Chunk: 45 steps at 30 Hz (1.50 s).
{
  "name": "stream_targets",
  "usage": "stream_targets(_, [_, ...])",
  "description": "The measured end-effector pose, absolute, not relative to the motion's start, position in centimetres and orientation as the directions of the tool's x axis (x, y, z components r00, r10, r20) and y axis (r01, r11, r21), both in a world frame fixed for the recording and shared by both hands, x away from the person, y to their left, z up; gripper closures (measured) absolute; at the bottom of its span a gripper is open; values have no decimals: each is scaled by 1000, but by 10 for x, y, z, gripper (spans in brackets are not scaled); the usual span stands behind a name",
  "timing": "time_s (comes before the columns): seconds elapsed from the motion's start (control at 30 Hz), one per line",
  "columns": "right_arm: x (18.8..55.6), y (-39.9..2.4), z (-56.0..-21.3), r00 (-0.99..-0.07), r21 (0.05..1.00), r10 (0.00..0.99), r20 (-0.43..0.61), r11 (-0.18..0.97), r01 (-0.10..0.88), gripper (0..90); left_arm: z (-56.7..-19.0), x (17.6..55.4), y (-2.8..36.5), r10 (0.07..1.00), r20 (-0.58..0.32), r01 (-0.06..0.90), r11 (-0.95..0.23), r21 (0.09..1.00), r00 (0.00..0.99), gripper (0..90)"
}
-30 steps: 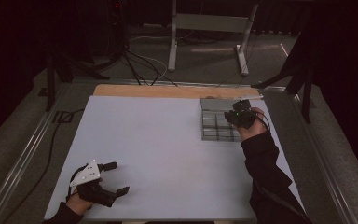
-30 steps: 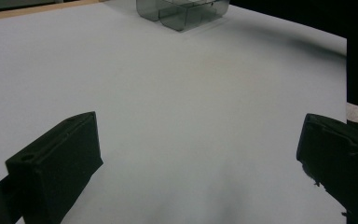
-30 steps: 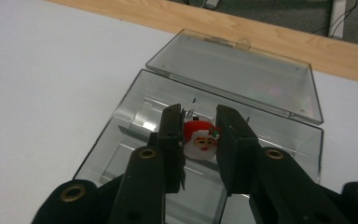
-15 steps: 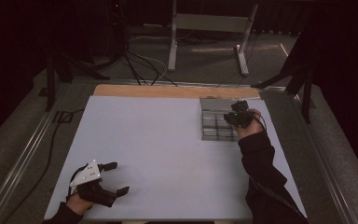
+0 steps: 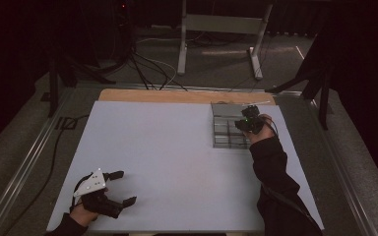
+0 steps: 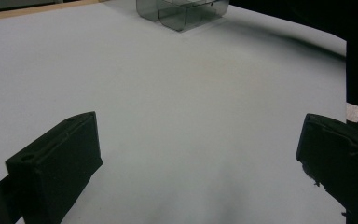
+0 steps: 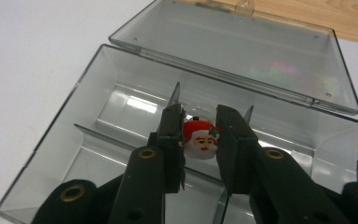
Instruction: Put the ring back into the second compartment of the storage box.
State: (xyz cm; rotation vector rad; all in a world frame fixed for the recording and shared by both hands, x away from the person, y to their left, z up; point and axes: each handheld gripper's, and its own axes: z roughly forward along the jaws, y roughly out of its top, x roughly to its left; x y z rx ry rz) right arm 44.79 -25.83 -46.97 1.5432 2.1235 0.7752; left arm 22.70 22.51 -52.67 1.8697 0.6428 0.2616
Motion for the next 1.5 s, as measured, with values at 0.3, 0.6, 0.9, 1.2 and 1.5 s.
stream_targets(0.3, [456,-258,-478,-312,616,950,-1,246,748,722,-527,227,225,546,-120,307,-265,914,829,2])
stream_targets(0.6, [462,-257,-486,-320,597,947,-12,264,758,720,-527,227,225,548,-120,307,-262,915,828,2])
stream_targets(0.9, [468,-255,-493,-335,573,942,-30,291,766,719,-527,227,226,548,-120,307,-264,914,828,2])
stream_targets(1.2, [469,-253,-491,-379,594,924,-44,329,734,486,-527,227,226,548,-120,306,-262,915,828,2])
stream_targets(1.5, [461,-261,-477,-382,630,924,10,291,720,148,-526,226,225,548,-118,305,-264,915,828,3])
